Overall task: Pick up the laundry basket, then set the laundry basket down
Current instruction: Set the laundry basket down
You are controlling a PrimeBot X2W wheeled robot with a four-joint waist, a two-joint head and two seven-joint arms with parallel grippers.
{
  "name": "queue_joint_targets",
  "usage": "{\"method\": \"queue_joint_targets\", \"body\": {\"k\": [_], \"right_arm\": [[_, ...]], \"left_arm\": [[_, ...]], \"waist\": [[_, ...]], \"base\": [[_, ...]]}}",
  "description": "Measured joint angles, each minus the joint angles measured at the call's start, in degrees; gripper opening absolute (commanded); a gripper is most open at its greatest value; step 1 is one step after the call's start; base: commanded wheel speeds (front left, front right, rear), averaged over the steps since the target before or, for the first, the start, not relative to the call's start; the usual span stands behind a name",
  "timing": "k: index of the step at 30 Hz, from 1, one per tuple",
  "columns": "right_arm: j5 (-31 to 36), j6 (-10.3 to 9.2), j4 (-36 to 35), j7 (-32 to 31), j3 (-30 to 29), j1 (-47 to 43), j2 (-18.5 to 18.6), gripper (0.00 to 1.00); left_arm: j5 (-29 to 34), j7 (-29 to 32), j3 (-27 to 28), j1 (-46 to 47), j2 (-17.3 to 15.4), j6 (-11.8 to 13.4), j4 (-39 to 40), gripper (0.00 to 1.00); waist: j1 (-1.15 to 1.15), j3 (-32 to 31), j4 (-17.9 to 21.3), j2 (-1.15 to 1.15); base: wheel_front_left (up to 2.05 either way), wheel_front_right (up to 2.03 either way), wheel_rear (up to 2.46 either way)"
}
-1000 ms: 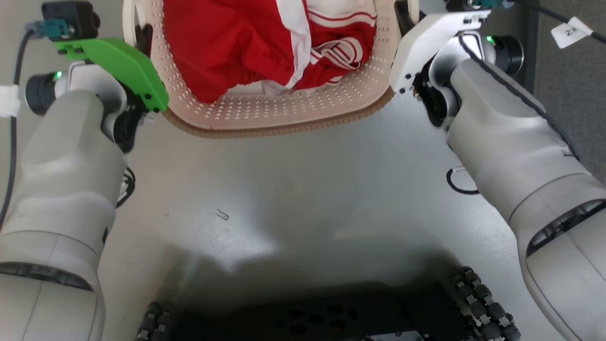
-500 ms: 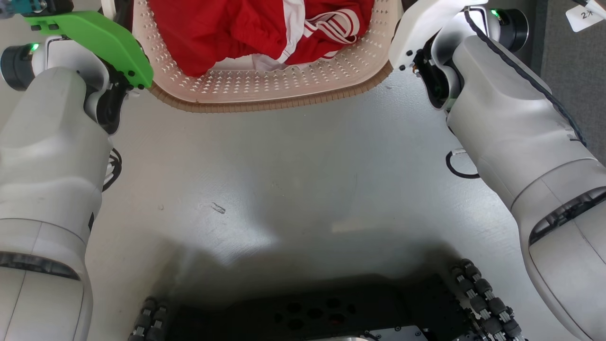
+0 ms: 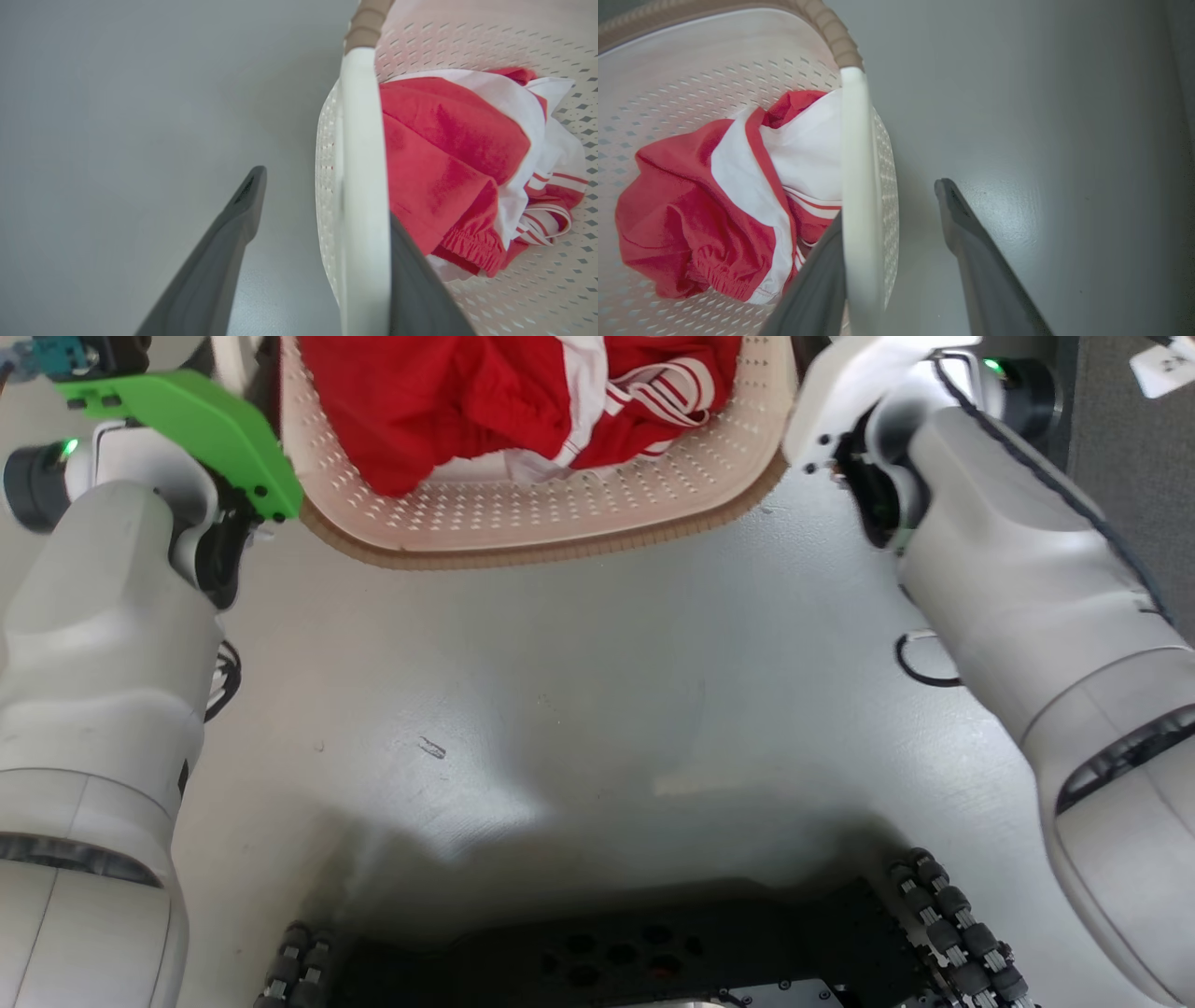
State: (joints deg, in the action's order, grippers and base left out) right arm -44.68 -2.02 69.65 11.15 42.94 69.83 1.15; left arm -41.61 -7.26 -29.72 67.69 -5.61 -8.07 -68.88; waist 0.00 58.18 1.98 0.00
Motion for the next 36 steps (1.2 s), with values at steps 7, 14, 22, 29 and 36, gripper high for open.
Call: {"method": "queue_joint_targets", "body": {"k": [7,14,22,29,36], "right_arm": [[-0.16,1.01,0.75,-0.02,0.35,-0.72,1.31,1.00],[-0.16,2.31,0.27,0.07,1.12,-1.78,1.79,1.00],[-0.80,3.52,-0.73,0.44,1.64,-3.03,2.45,1.00],[-1.20,4.02,-1.14,1.99,1.76,-4.52,2.46,1.00],[-1.62,4.49,-2.89,3.25,0.74,-6.80,2.46,1.00]], "left_arm": [[-0.05,0.11,-0.35,-0.40,0.63,0.00,-0.71,1.00],[-0.07,0.05,-0.73,-1.68,1.18,0.00,-1.01,1.00],[-0.33,-0.11,-1.86,-2.58,1.34,0.01,-0.79,1.00],[-0.42,-2.70,-2.59,-3.72,1.66,0.01,1.23,1.00],[-0.58,-6.00,-3.22,-6.93,1.63,0.01,3.60,1.00]], "waist": [[-0.01,-0.66,-0.42,0.00],[-0.01,-1.90,-0.92,0.00],[-0.01,-4.15,-1.51,0.00],[-0.01,-6.25,-1.79,0.00],[-0.01,-9.71,-1.89,0.00]], "base": [[0.00,0.00,0.00],[0.00,0.00,0.00],[0.00,0.00,0.00],[0.00,0.00,0.00],[0.00,0.00,0.00]]}}
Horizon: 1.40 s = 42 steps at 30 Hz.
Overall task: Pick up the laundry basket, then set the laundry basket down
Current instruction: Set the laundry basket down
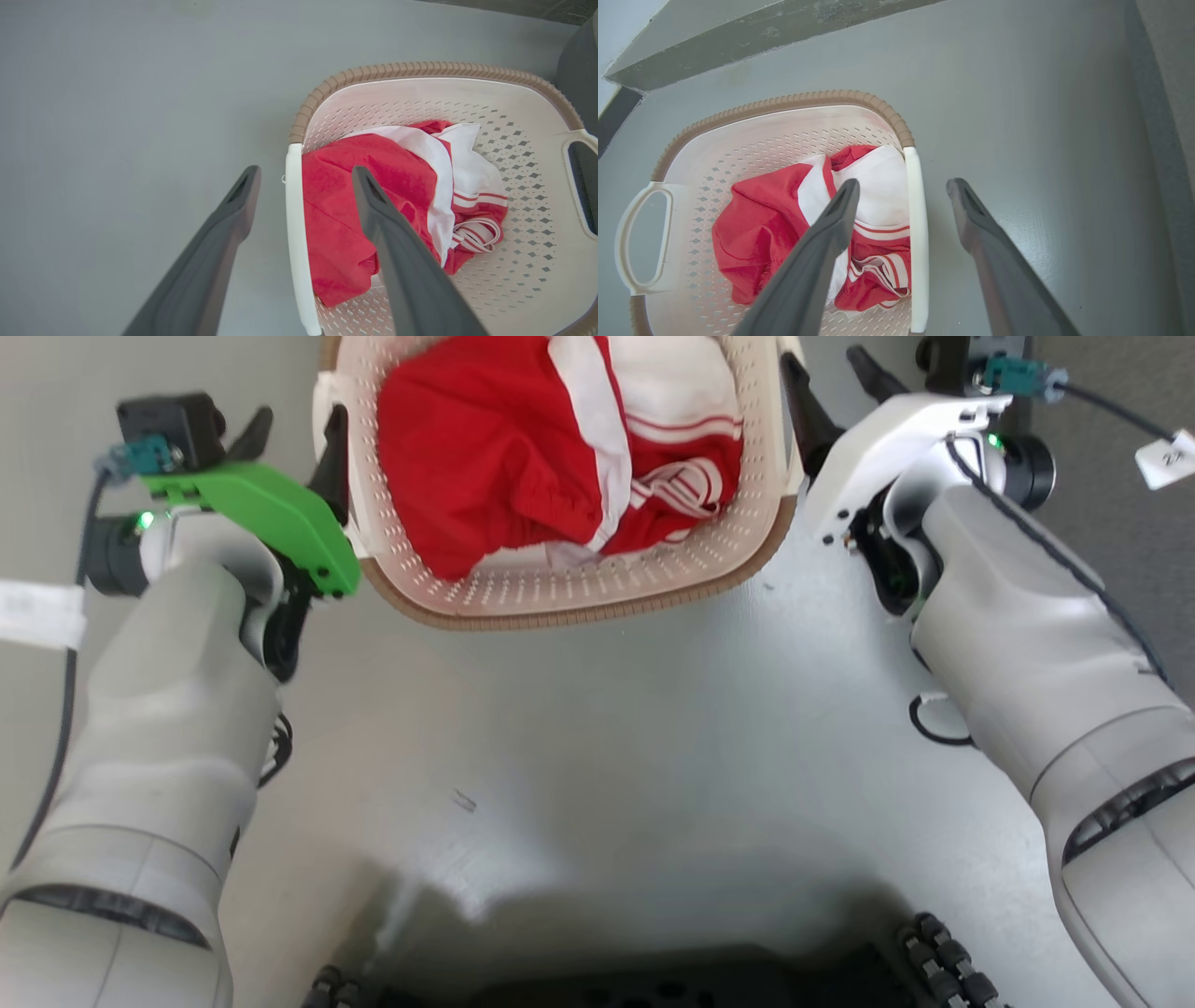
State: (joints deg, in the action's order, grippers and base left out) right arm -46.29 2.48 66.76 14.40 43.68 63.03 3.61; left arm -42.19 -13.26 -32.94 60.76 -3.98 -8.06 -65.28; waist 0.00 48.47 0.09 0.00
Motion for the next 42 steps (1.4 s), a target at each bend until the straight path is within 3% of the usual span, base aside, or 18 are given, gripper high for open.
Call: {"method": "queue_joint_targets", "body": {"k": [8,14,22,42], "right_arm": [[0.56,-0.18,-2.90,0.02,-1.57,-2.75,0.11,1.00],[2.58,-2.11,-9.03,0.02,-4.49,-3.82,1.85,1.00],[5.75,-4.19,-15.57,0.03,-8.20,-11.20,3.59,1.00],[14.61,-6.64,-30.99,0.03,-13.79,-25.56,5.67,1.00]], "left_arm": [[0.00,-1.18,-0.65,-3.42,-0.34,0.01,3.26,1.00],[0.00,-1.18,-0.54,-6.20,-0.78,0.01,6.73,1.00],[4.13,-1.18,3.07,-9.70,-4.95,0.04,15.66,1.00],[10.53,-1.18,11.03,-27.66,-6.45,5.77,34.63,1.00]], "waist": [[0.00,-5.25,-0.06,0.00],[0.00,-9.55,-0.22,0.00],[0.01,-16.20,-0.48,0.00],[0.01,-29.90,-0.10,0.00]], "base": [[0.00,0.00,0.00],[0.00,0.00,0.00],[0.00,0.00,0.00],[0.00,0.00,0.00]]}}
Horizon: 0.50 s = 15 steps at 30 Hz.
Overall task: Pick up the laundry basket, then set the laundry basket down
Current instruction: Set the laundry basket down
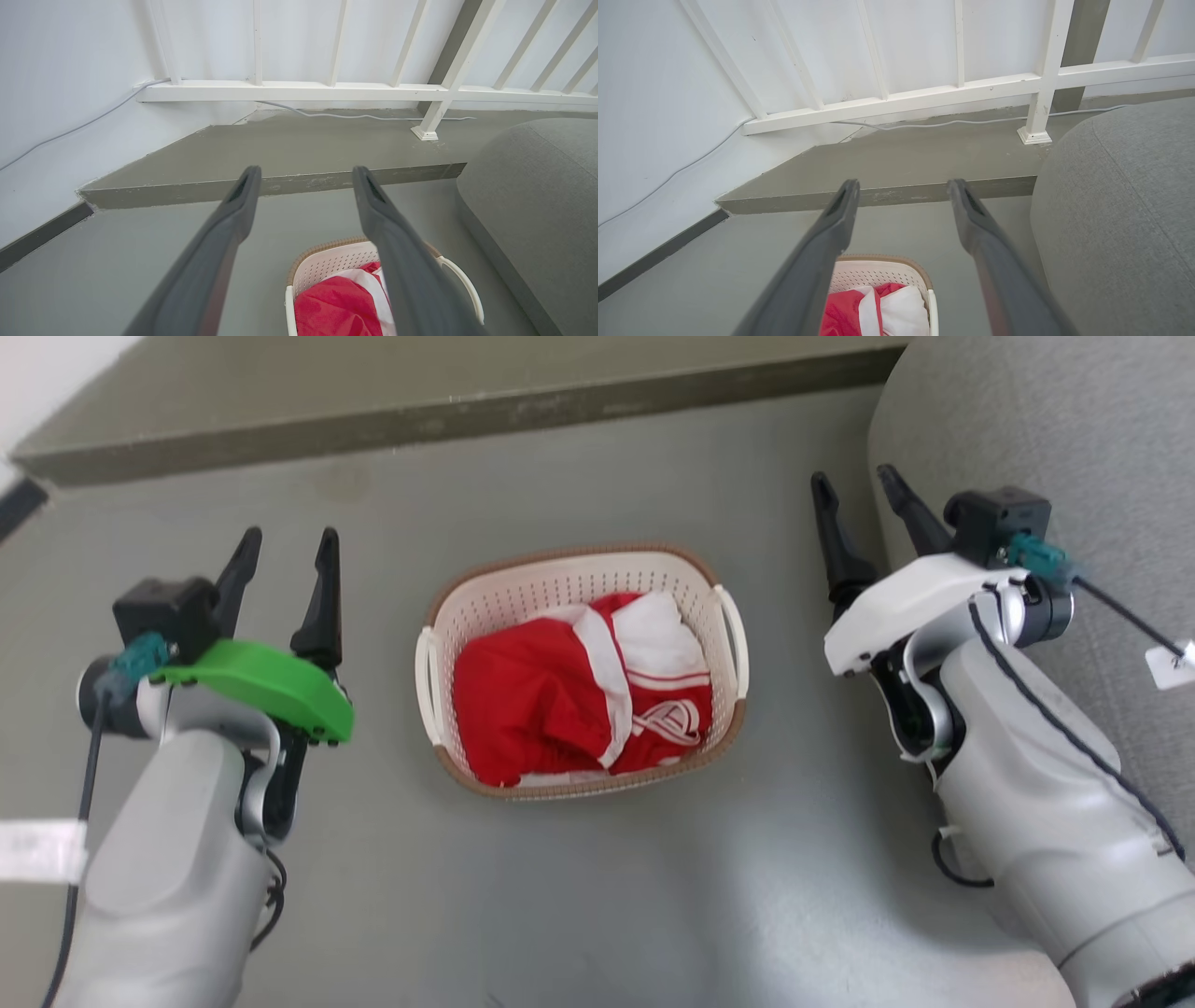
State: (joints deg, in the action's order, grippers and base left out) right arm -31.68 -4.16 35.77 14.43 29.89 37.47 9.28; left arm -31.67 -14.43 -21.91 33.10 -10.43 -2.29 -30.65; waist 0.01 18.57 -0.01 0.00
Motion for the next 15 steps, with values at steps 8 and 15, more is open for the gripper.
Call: {"method": "queue_joint_targets", "body": {"k": [8,15], "right_arm": [[3.15,-0.91,-5.67,0.00,-2.21,-5.59,1.09,1.00],[4.88,-1.81,-9.71,0.00,-4.88,-10.47,1.71,1.00]], "left_arm": [[2.36,0.00,2.42,-5.77,0.29,2.35,6.94,1.00],[4.41,0.00,3.34,-11.31,0.59,4.09,10.60,1.00]], "waist": [[0.00,-3.94,0.49,0.00],[0.00,-6.60,0.68,0.00]], "base": [[0.00,0.00,0.00],[0.00,0.00,0.00]]}}
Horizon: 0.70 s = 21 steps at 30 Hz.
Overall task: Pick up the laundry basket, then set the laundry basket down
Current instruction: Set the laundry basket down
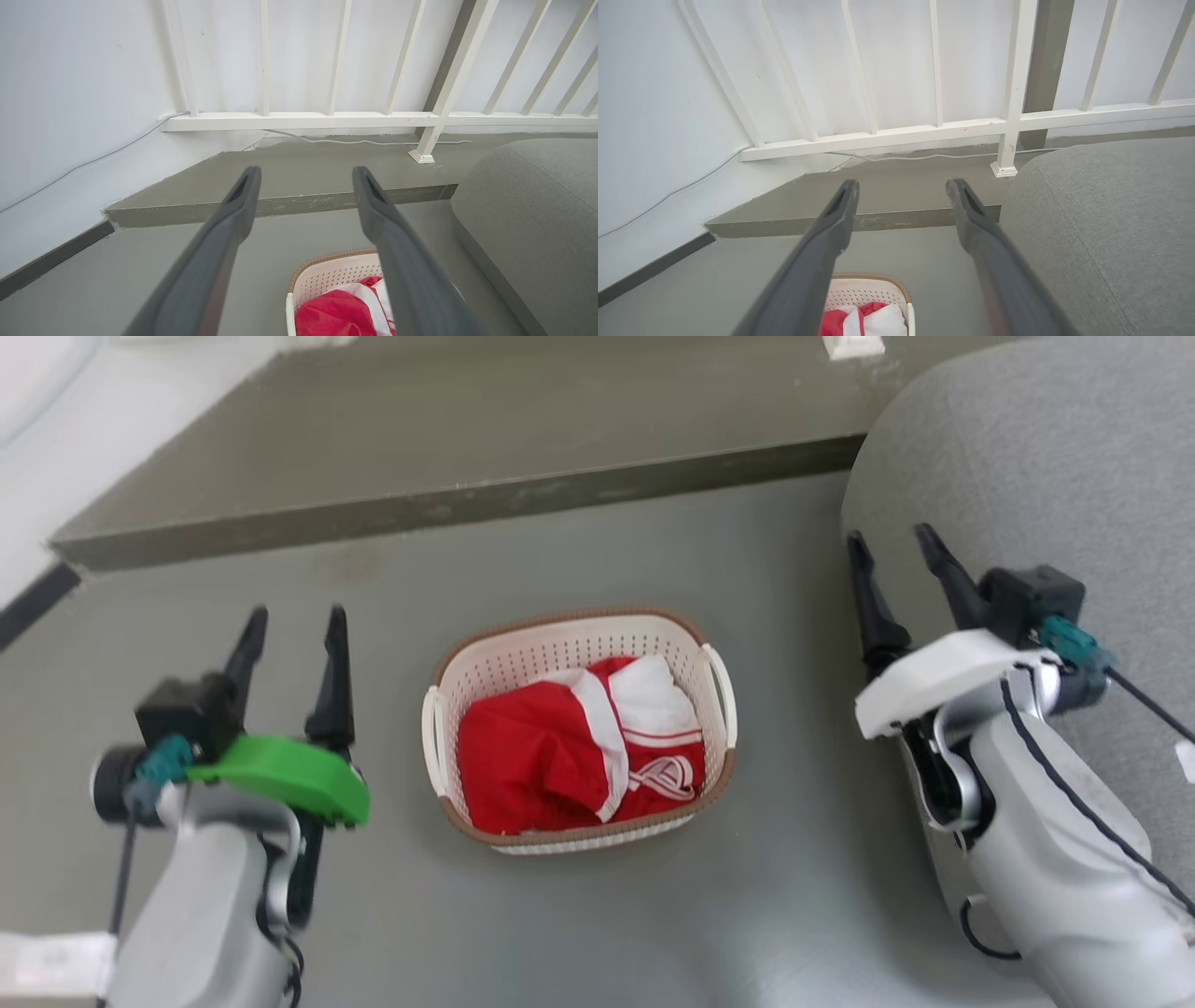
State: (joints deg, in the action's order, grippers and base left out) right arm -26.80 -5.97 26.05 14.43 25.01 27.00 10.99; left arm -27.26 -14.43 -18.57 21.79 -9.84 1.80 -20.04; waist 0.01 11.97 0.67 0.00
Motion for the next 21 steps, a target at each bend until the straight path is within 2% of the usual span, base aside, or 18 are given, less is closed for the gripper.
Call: {"method": "queue_joint_targets", "body": {"k": [10,21], "right_arm": [[3.14,-0.69,-6.17,0.00,-2.83,-7.61,0.38,1.00],[5.52,-1.11,-9.60,0.00,-3.64,-15.81,-0.08,1.00]], "left_arm": [[1.34,0.00,0.82,-8.22,0.36,1.79,4.19,1.00],[3.15,0.00,0.71,-14.55,1.12,2.35,8.05,1.00]], "waist": [[0.00,-3.65,0.16,0.00],[0.00,-5.87,-0.18,0.00]], "base": [[0.00,0.00,0.00],[0.00,0.00,0.00]]}}
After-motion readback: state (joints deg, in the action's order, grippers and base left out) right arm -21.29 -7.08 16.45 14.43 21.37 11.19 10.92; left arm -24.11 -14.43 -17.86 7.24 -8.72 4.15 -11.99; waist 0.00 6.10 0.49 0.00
